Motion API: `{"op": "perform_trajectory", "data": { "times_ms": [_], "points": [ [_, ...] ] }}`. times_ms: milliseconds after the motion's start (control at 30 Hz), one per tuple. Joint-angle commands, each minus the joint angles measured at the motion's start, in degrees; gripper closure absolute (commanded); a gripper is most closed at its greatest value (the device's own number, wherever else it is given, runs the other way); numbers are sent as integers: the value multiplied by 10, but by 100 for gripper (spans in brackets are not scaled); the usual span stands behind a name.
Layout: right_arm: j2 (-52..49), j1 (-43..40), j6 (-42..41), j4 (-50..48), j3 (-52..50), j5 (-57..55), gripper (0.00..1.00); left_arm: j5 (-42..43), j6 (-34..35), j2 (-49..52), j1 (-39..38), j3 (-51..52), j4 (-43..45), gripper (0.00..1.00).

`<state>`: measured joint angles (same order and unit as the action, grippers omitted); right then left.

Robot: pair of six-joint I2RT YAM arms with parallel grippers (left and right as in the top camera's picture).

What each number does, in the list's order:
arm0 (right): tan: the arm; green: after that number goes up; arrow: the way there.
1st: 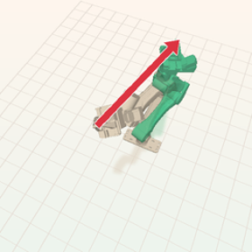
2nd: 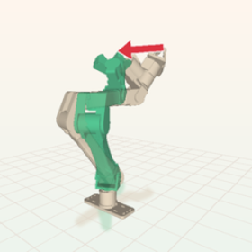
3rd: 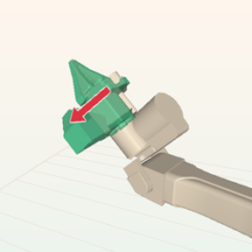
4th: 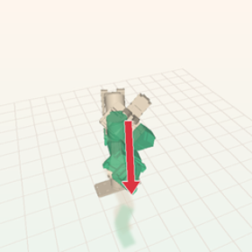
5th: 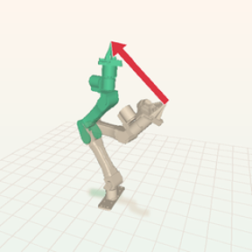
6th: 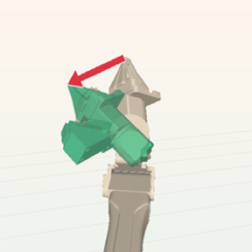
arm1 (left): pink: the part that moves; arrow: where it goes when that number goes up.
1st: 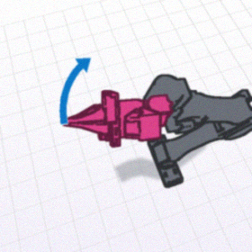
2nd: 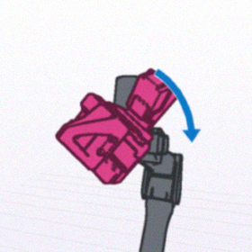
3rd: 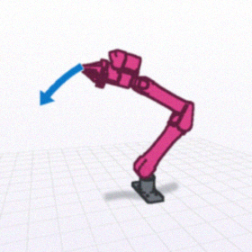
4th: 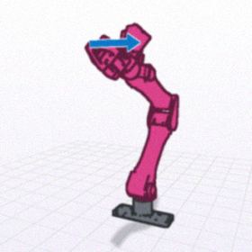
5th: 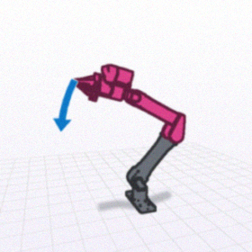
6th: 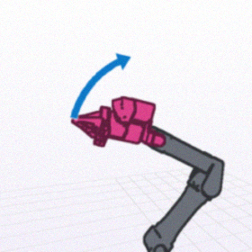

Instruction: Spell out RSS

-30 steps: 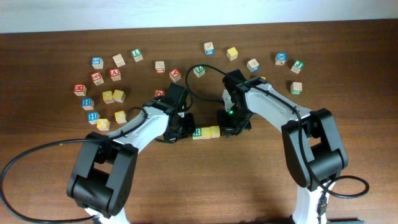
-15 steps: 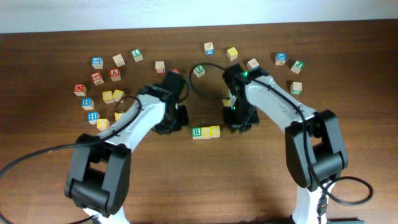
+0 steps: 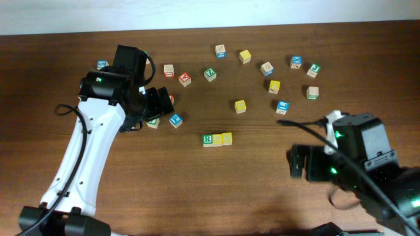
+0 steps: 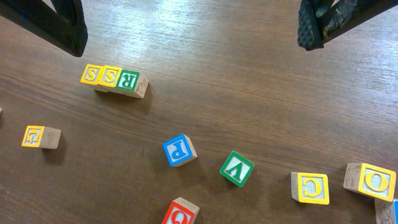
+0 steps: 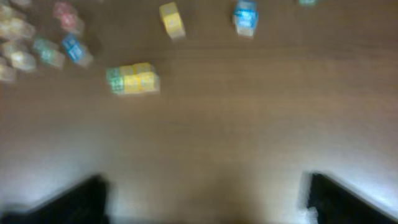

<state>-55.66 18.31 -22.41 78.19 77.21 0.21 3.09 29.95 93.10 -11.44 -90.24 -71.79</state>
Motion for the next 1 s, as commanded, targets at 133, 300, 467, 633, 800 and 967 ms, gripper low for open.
{"op": "perform_trajectory", "data": {
  "times_ms": [133,300,467,633,800,967],
  "points": [
    [-305,2,57,-304,-38,104,86,-6,-3,-5,1,-7,-1,1],
    [-506,85,56,-387,15,106,96,-6,-3,-5,1,-7,-1,1],
    [-528,125,2,-405,15,9,96,-14,-3,-5,3,-7,-14,1],
    [-564,125,-6,-364,14,49,96,-16,2,-5,78,-7,-54,1],
    [-575,125,-19,-346,14,54,96,-16,2,-5,104,-7,-74,1],
    [-575,125,-19,-352,14,54,96,-16,2,-5,104,-7,-74,1]
  ]
}}
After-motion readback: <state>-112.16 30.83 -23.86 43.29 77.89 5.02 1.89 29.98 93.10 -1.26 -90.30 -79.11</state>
